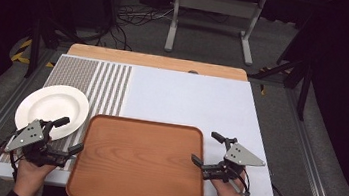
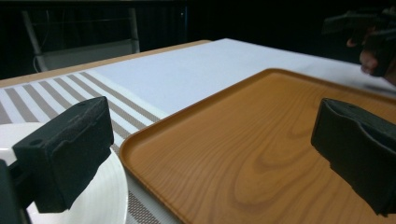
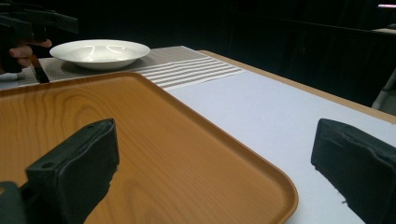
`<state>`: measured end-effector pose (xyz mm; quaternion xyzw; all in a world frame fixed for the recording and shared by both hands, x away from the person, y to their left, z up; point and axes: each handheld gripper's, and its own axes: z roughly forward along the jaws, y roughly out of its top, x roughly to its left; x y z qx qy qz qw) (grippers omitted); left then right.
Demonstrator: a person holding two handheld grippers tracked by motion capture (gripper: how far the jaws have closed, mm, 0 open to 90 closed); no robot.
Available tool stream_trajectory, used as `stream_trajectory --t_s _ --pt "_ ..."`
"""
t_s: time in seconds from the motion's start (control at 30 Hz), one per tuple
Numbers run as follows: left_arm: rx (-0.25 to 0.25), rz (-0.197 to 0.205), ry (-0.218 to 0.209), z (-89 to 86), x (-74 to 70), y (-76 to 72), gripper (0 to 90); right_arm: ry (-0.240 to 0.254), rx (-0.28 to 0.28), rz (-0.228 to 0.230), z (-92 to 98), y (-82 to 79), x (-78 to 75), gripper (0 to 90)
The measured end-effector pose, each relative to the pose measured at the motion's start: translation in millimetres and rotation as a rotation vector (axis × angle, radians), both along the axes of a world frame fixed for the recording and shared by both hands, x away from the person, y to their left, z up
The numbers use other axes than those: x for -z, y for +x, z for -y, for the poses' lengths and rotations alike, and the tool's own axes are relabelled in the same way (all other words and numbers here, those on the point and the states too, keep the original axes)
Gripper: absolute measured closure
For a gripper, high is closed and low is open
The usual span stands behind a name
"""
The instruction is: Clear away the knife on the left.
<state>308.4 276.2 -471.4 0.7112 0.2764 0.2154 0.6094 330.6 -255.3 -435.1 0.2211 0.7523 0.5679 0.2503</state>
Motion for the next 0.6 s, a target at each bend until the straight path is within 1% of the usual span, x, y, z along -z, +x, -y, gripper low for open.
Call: stream_trajectory --t_s 0.2,0.27,0.3,0.37,0.4,0.5,0.53,0.57,0.6 --pt "0.02 0.006 0.028 -0.4 -2.5 -1.9 1.4 0.005 -0.006 -0.003 -0.2 -0.2 0.1 1.6" --pt "0.031 0.004 0.031 -0.5 -3.7 -2.6 2.0 0.014 -0.011 -0.005 -0.2 0.0 0.1 1.6" --pt "0.034 0.014 0.035 -1.0 -4.4 -2.3 2.6 0.016 -0.013 -0.006 -0.2 0.1 0.1 1.6" --pt "0.042 0.011 0.03 -1.6 -5.4 -2.6 3.4 0.019 -0.013 -0.008 -0.5 0.1 0.1 1.6" --pt "0.045 0.003 0.025 -1.9 -5.6 -3.3 3.7 0.018 -0.013 -0.009 -0.6 0.2 0.2 1.6" --pt "0.063 -0.005 0.028 -1.4 -7.3 -3.8 4.0 0.02 -0.014 -0.004 -0.8 0.2 -0.6 1.7" --pt "0.064 -0.002 0.04 -1.4 -8.4 -3.8 4.1 0.021 -0.016 -0.004 -0.9 0.4 -0.7 1.8" --pt "0.07 -0.011 0.051 -1.4 -10.0 -4.2 4.1 0.021 -0.017 -0.005 -1.1 0.4 -0.6 1.8" --pt "0.078 -0.009 0.064 -0.9 -12.6 -4.0 4.0 0.02 -0.018 -0.005 -1.3 0.5 -0.4 1.8"
